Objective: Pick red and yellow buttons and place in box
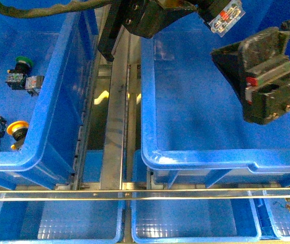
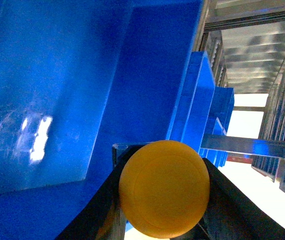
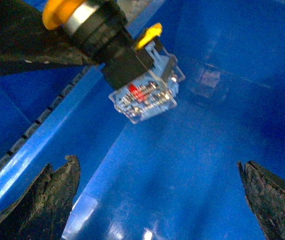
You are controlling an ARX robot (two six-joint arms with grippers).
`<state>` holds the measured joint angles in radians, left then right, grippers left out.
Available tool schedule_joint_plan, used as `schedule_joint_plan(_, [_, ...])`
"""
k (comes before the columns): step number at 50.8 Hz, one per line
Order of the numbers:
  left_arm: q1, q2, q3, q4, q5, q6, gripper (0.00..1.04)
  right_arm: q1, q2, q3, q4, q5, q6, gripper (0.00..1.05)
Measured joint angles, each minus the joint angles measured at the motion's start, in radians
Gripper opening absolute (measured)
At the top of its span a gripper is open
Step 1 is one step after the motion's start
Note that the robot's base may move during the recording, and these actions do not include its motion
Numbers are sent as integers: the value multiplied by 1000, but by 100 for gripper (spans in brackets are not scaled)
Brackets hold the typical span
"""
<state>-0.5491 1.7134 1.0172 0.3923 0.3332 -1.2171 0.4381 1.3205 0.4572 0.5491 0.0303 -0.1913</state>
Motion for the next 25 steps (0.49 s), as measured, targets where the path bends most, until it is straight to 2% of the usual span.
schedule_joint_plan(25, [0,24,0,4,5,0,33,17,226,141,117,51,-84,99])
